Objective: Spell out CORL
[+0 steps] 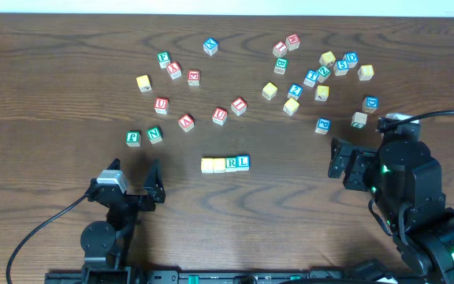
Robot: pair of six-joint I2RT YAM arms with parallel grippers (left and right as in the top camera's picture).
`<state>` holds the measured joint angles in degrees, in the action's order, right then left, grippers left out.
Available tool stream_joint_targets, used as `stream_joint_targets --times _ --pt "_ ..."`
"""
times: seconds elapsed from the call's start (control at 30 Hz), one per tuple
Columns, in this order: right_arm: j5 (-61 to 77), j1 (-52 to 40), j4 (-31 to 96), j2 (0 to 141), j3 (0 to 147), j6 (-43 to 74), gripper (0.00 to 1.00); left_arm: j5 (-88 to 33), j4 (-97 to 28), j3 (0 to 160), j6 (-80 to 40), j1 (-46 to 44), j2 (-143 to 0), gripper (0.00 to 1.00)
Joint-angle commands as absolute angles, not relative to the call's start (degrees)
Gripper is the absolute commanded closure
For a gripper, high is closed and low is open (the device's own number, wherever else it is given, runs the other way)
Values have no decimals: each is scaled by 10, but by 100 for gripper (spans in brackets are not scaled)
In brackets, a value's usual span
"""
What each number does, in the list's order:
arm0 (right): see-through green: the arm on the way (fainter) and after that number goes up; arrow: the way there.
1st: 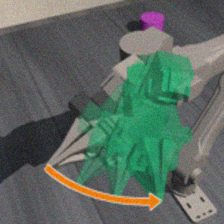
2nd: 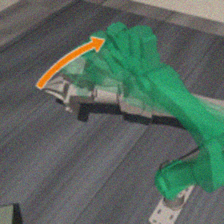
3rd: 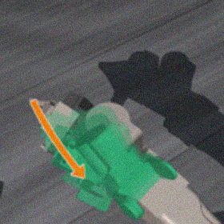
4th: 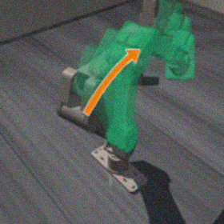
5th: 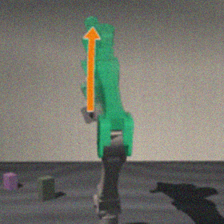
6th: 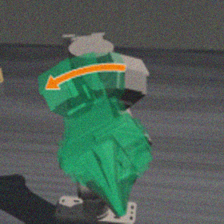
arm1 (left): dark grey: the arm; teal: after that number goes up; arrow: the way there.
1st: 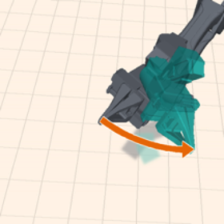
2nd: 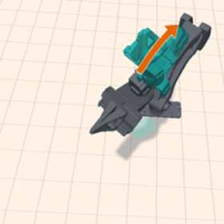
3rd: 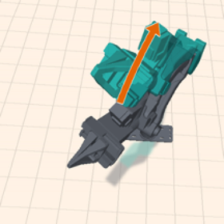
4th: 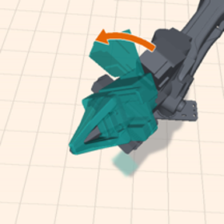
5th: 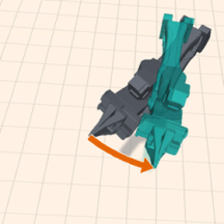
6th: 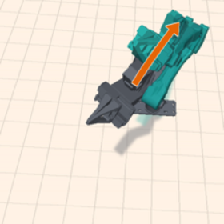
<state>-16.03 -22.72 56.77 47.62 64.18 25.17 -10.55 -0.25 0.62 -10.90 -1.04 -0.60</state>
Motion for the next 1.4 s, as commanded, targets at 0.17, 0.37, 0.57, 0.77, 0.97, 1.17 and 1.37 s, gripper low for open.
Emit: stream_joint_targets --times 0.17,0.37,0.57,0.77,0.97,1.17,1.37 --pt "-161 -226 569 476 648 248 1 -130 -30 3 -108 -6 -2 8" --pt "-161 -226 569 476 648 248 1 -130 -30 3 -108 -6 -2 8" --pt "-161 -226 569 476 648 248 1 -130 -30 3 -108 -6 -2 8" --pt "-169 -226 581 474 648 240 1 -130 -30 3 -108 -6 -2 8" --pt "-83 -186 325 328 468 93 1 -130 -30 3 -108 -6 -2 8" --pt "-4 -147 74 162 192 48 1 -130 -30 3 -108 -6 -2 8" --pt "28 -145 -101 60 12 -14 1 -130 -30 3 -108 -6 -2 8"
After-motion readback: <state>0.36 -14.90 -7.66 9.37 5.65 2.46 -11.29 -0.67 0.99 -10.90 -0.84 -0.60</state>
